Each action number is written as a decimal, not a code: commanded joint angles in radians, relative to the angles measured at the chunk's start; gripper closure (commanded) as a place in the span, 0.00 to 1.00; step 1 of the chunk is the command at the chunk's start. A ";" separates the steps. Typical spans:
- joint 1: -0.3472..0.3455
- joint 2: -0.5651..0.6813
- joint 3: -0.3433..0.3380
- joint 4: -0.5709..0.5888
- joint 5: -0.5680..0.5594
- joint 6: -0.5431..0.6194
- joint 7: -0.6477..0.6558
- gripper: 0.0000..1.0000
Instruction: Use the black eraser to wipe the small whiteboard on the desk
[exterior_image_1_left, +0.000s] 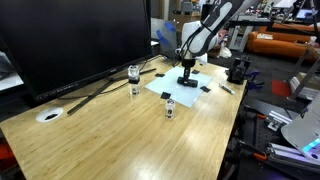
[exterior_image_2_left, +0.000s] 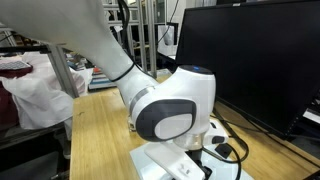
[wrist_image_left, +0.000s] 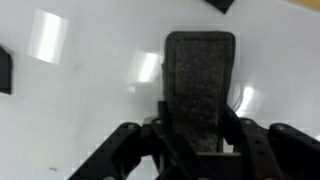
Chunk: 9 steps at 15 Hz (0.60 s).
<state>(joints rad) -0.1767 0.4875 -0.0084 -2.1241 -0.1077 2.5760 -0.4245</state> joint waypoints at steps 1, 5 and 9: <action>0.008 0.088 0.044 0.069 -0.009 -0.035 -0.062 0.74; -0.006 0.083 0.119 0.068 0.016 -0.055 -0.200 0.74; 0.005 0.065 0.150 0.042 0.015 -0.052 -0.276 0.74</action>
<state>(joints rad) -0.1644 0.5098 0.1063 -2.0747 -0.1187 2.5146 -0.6246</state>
